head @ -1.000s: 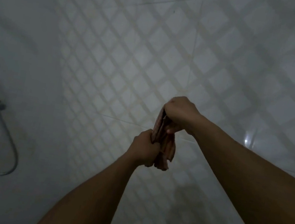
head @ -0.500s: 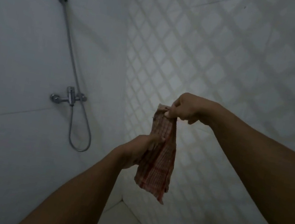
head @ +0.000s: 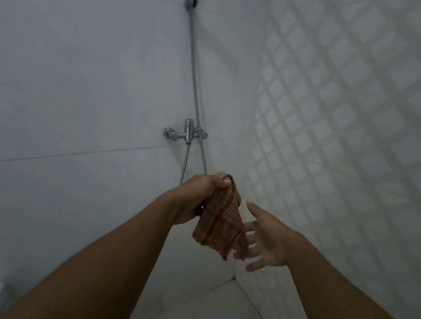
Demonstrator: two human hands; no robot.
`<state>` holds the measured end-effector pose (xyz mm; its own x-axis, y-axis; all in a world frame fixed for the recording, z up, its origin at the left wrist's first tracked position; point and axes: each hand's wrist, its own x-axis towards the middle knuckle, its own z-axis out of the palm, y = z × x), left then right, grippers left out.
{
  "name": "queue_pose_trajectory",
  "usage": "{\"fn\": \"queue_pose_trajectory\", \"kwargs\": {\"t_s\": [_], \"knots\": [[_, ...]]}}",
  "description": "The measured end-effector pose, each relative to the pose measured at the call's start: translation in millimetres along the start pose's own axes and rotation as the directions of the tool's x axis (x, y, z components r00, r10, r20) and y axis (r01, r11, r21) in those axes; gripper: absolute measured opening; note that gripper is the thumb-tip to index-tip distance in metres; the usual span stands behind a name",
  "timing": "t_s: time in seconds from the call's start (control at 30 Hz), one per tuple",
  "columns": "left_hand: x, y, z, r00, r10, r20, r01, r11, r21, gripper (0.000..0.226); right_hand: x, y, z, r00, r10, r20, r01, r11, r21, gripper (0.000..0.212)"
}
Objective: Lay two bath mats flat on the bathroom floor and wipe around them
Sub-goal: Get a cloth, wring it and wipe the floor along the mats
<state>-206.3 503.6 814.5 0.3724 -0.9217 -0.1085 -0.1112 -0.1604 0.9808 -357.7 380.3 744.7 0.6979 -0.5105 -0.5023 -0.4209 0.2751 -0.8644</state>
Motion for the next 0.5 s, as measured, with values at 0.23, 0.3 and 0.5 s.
{"fn": "queue_pose_trajectory", "kwargs": {"t_s": [0.23,0.3,0.5], "knots": [[-26.1,-5.7,-60.8,0.997,0.045,-0.069,-0.033,0.986,0.166,0.032,18.8,-22.7,80.4,0.961,-0.275,0.023,0.246,0.891,0.381,0.054],[-28.5,-10.6,-74.2,0.988,0.043,-0.148,-0.012,0.980,0.200,0.026,15.6,-29.2,89.4,0.951,-0.309,0.000,0.284,0.876,0.390,0.046],[-21.3,-39.3,-89.9,0.943,-0.072,-0.325,0.153,0.961,0.231,0.024,26.3,-39.2,101.1,0.926,-0.369,-0.077,0.356,0.791,0.498,0.030]]}}
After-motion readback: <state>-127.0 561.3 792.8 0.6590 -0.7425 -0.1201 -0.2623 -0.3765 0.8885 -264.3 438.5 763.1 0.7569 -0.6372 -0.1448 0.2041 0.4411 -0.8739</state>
